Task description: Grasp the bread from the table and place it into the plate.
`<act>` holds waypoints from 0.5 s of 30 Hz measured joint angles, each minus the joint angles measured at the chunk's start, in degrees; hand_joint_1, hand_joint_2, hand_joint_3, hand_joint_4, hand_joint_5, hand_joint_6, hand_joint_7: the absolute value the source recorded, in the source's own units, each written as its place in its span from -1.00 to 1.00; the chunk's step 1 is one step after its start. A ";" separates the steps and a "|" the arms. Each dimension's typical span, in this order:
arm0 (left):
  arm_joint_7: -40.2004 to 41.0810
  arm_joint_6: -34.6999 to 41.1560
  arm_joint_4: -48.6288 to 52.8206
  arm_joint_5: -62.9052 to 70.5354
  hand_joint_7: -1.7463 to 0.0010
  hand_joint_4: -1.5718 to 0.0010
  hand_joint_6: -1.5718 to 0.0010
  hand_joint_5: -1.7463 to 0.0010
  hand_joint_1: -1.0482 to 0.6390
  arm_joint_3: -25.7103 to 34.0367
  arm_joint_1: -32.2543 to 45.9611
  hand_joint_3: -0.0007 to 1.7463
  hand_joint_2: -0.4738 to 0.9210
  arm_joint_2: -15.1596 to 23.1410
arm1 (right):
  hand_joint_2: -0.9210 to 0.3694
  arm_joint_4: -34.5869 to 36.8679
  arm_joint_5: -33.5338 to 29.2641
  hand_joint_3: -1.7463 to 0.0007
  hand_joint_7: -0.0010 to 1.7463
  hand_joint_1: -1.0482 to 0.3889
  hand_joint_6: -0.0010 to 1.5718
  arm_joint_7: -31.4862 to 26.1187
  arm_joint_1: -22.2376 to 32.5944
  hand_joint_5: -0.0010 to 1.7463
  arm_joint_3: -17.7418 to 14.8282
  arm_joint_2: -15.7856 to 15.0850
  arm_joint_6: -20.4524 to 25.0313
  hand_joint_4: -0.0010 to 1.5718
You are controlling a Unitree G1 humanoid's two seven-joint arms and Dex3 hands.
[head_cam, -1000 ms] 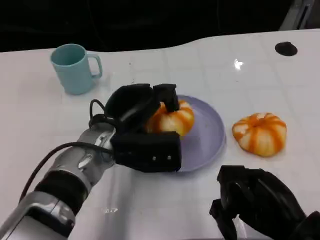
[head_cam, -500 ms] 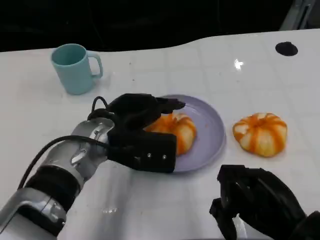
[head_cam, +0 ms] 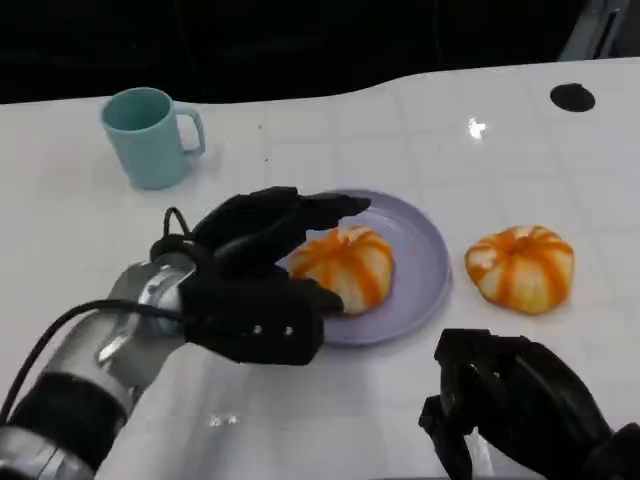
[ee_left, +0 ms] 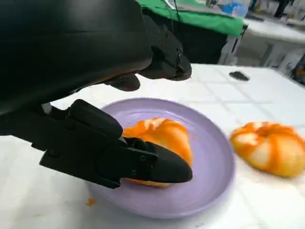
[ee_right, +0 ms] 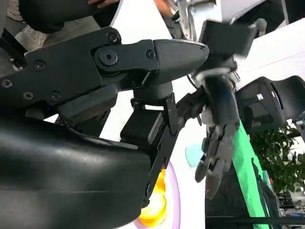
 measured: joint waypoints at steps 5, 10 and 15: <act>-9.81 5.10 -9.98 -15.18 0.83 0.75 0.30 -0.15 -0.34 5.75 8.20 -0.70 1.00 -0.98 | -1.00 -0.28 0.00 0.59 0.72 -0.81 0.40 -0.02 -0.01 0.85 0.13 0.02 0.04 0.62; -12.77 11.37 -21.43 -26.47 0.57 0.50 0.13 -0.41 -0.38 10.12 17.71 -0.72 1.00 -3.21 | -1.00 -0.38 -0.04 0.58 0.72 -0.81 0.40 -0.13 0.00 0.84 0.13 0.00 0.08 0.63; -12.87 19.09 -32.42 -35.58 -0.35 0.29 0.31 -0.72 -0.43 13.64 27.63 -0.58 1.00 -6.83 | -1.00 -0.44 -0.02 0.59 0.72 -0.80 0.40 -0.16 -0.12 0.83 0.12 -0.05 0.47 0.63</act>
